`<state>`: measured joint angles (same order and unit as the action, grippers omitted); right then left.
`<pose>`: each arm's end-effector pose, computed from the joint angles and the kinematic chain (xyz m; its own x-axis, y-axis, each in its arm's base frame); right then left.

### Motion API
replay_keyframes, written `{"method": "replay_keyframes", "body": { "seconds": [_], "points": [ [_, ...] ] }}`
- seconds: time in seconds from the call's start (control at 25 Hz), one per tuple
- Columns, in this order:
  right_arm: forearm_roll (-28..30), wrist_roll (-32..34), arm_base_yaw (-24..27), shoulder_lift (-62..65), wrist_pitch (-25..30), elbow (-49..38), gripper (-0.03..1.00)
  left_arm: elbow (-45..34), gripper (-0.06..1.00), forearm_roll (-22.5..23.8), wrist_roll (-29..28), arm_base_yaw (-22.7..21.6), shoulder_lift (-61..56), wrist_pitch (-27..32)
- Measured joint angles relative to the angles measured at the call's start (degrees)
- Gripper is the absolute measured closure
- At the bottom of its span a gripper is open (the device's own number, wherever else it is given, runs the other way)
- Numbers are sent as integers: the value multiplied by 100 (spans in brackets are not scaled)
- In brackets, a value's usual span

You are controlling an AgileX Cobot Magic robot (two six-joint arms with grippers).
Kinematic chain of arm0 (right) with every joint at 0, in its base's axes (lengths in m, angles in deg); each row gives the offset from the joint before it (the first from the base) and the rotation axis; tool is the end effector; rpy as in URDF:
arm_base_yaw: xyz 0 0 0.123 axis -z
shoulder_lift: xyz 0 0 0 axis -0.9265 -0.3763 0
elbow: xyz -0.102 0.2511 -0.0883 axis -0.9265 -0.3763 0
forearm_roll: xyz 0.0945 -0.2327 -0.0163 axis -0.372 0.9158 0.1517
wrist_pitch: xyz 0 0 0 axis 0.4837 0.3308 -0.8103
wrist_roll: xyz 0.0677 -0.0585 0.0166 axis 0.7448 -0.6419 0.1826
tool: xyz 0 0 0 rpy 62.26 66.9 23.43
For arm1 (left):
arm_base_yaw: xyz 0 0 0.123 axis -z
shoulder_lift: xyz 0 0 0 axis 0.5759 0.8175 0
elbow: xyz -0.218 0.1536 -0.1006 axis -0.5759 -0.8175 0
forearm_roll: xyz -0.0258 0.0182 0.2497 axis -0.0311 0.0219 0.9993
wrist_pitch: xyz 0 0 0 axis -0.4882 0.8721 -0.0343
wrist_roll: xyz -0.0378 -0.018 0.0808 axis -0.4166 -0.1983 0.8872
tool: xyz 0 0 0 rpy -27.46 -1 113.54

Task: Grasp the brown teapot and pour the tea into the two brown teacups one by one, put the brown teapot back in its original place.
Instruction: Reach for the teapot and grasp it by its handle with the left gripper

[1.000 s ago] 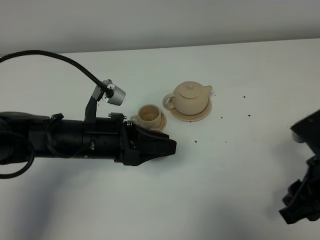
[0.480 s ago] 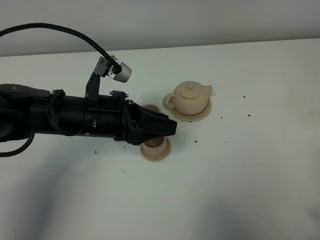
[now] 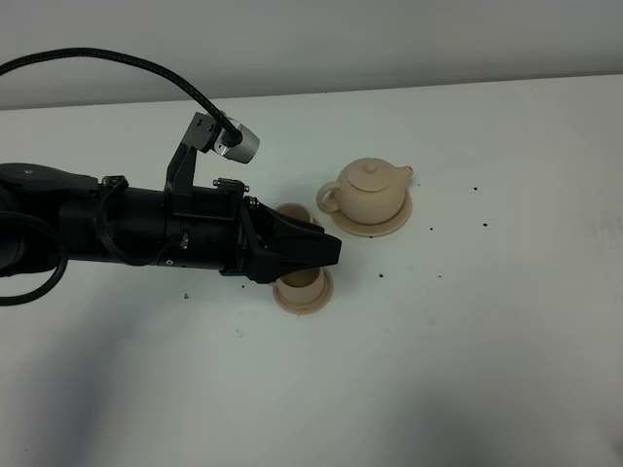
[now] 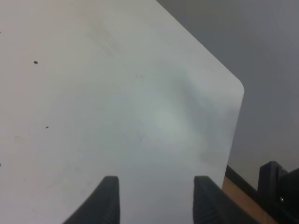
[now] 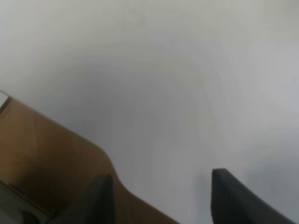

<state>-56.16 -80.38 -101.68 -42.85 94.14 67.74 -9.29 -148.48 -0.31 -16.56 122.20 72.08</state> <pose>0.0328 0.0237 0.2693 -0.5483 -0.4439 -0.7088 -0.6022 0.7976 -0.0336 0.2730 -0.1602 0.2150 -0.6528 0.2420 -0.7178 0.7178 0.5002 -0.4842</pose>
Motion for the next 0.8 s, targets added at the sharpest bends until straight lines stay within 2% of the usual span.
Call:
{"method": "replay_keyframes", "body": {
  "seconds": [0.2, 0.4, 0.56, 0.8],
  "points": [
    [-4, -5, 0, 76, 0, 0, 48, 0, 53, 0, 0, 0, 0, -85],
    [-22, -5, 94, 417, 5, 0, 48, 0, 53, 2, 0, 0, 0, -460],
    [-22, -5, 630, 755, 5, 0, 48, 0, 53, 2, 0, 0, 0, -726],
    [-205, -5, 1889, 880, 5, 0, 48, 208, 53, 61, 0, 0, 4, -1023]
  ]
}}
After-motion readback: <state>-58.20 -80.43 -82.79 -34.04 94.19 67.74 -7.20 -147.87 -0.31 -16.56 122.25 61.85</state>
